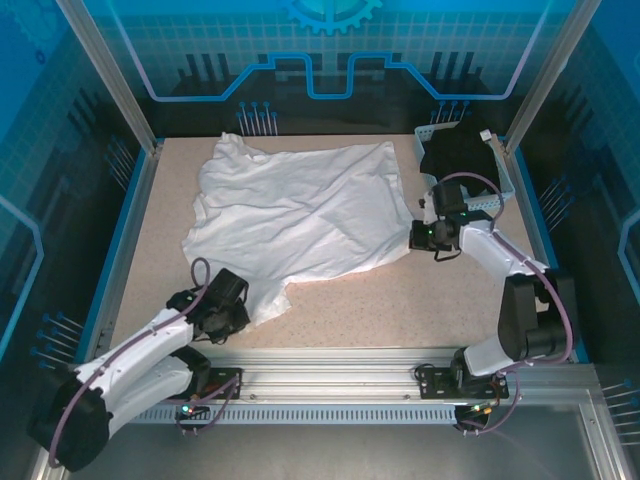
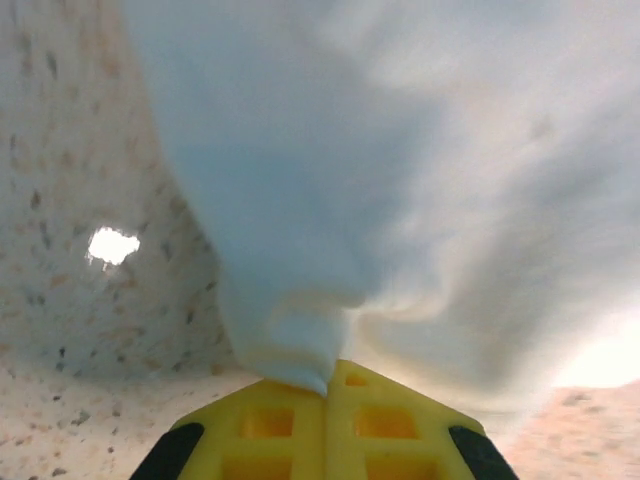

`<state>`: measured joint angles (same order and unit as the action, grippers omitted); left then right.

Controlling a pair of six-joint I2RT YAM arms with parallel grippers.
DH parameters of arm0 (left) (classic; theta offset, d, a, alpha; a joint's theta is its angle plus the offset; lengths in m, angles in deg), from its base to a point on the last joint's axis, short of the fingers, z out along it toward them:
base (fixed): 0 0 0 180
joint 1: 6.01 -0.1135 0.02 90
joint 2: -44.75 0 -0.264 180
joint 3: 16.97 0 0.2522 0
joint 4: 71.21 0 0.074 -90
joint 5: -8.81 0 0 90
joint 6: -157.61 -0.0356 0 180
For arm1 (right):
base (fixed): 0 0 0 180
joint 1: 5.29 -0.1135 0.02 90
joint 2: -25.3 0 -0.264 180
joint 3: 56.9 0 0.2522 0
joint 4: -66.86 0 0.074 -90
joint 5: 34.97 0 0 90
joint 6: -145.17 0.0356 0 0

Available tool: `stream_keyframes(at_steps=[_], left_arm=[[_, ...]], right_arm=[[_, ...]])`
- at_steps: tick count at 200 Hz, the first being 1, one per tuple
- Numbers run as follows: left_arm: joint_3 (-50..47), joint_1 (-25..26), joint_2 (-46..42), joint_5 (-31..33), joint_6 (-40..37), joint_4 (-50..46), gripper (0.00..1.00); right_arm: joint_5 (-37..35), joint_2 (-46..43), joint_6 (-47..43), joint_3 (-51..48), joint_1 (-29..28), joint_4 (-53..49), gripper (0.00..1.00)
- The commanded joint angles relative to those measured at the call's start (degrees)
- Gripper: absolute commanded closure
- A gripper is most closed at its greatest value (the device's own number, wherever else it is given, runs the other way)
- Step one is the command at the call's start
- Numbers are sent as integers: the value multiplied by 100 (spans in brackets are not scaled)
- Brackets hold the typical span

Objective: Fold the inside-out t-shirt

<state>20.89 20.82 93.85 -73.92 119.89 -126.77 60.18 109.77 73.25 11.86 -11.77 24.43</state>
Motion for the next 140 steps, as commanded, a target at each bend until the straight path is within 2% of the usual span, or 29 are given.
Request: stream_keyframes(at_steps=[1, 24, 56, 90, 118, 140], left_arm=[[643, -366, -480, 288, -582, 70, 100], [1357, -867, -813, 547, -1099, -39, 100], [2498, -1434, -1099, 853, -1836, 217, 100], [4077, -1474, -1184, 1336, -2659, 280, 100], [5465, -1470, -1085, 1581, -3306, 32, 100], [6145, -1470, -932, 1994, -3694, 73, 100]], right_arm=[[433, -510, 189, -192, 513, 246, 100], [634, -1086, 369, -254, 887, 438, 100], [505, -1863, 384, 29, 1049, 405, 100], [490, -2657, 286, 773, 1109, -119, 100], [167, -3432, 78, 1555, 1116, -841, 100], [39, -3971, 32, 2082, 1121, -1135, 100]])
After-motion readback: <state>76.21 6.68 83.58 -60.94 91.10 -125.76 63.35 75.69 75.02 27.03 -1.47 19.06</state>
